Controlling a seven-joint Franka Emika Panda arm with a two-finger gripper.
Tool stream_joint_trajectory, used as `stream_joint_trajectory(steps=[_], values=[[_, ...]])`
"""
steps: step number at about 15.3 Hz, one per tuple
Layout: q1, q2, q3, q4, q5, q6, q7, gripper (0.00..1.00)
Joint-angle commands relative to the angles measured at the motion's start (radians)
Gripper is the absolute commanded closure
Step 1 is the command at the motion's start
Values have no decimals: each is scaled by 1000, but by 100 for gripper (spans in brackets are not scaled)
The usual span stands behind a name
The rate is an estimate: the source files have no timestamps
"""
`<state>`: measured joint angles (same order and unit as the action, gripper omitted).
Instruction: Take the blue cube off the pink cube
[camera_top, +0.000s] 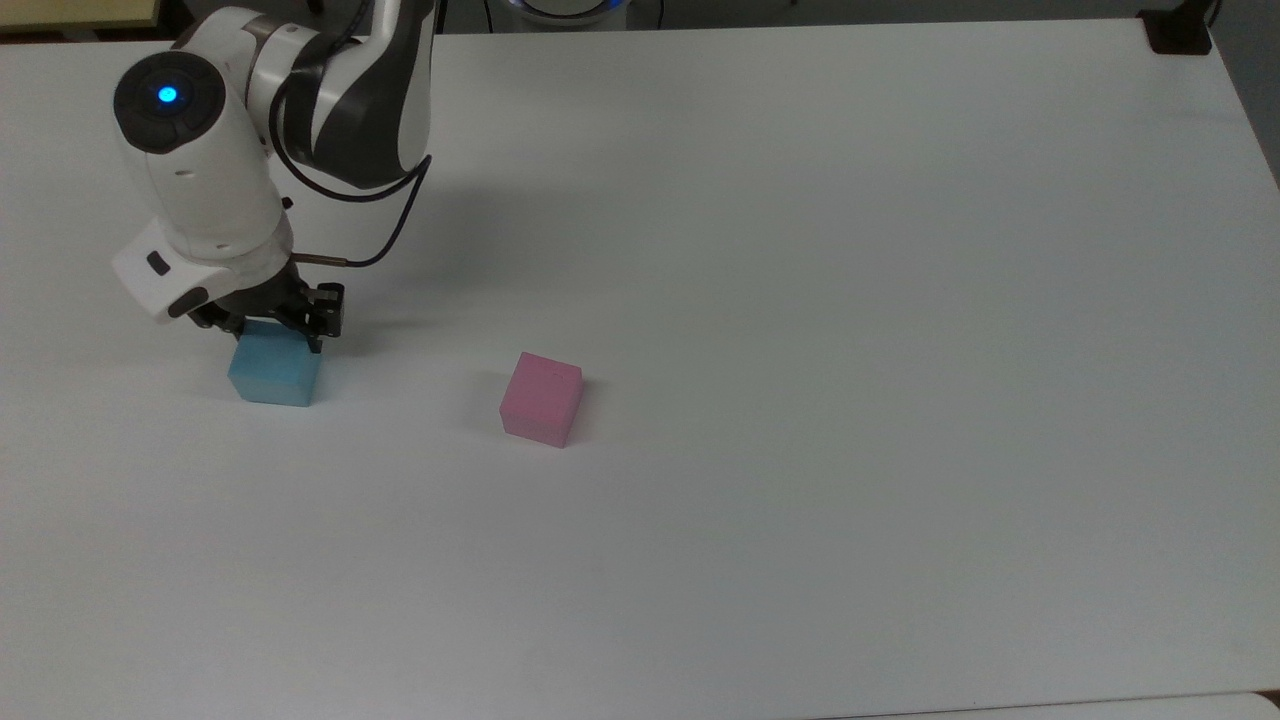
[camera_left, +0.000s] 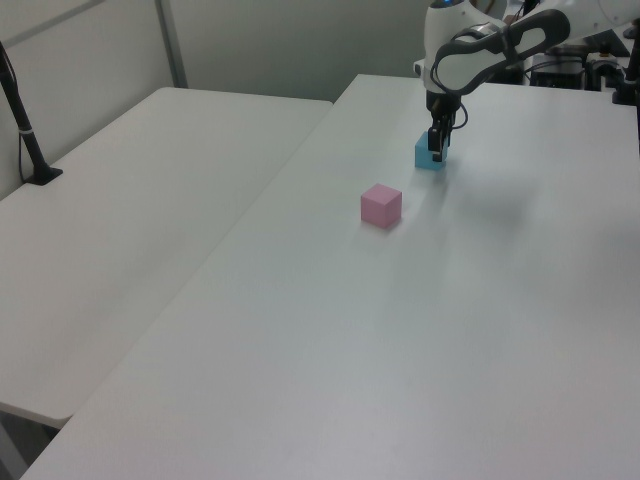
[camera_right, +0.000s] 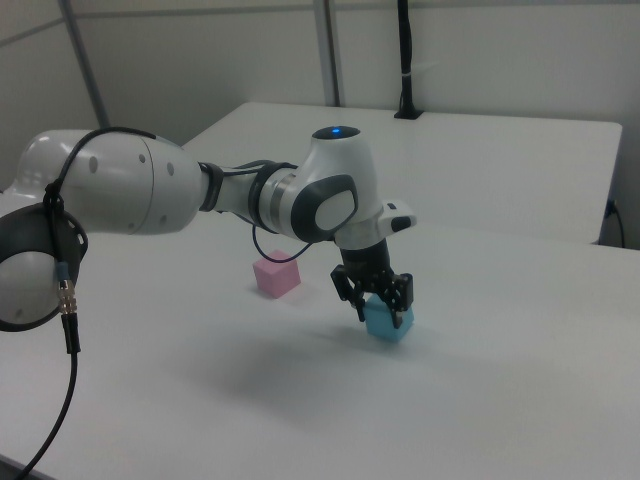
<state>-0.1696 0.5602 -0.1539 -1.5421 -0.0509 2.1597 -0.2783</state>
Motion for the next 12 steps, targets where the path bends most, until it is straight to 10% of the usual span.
stream_joint_trajectory(steps=[1,12], values=[[4,-69,7,-9,-1,-50,-10,0],[260,-407,7,-10,-14,-475,248,0]])
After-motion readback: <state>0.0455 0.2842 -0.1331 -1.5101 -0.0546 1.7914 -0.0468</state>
